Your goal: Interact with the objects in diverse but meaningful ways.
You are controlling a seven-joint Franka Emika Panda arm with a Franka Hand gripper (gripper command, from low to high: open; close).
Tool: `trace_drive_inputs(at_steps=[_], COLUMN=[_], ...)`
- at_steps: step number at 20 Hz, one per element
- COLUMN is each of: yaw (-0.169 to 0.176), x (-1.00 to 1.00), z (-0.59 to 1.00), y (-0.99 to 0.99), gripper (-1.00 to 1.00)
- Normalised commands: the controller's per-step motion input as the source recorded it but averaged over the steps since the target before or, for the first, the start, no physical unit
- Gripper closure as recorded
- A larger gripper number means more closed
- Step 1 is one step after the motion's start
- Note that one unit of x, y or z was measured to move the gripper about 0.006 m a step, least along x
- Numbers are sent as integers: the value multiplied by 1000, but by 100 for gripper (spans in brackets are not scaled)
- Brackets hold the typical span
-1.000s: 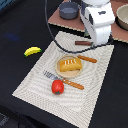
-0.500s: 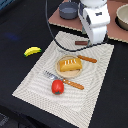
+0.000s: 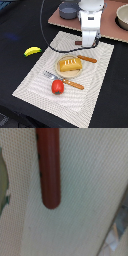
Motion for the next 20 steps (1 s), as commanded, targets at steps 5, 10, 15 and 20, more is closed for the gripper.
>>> trace_drive_inputs(at_steps=[5, 10, 15, 20], yaw=[-1, 0, 0, 0], x=[0, -18, -13, 0], z=[-267, -256, -162, -128], y=[342, 127, 84, 98], gripper=[-100, -100, 100, 100])
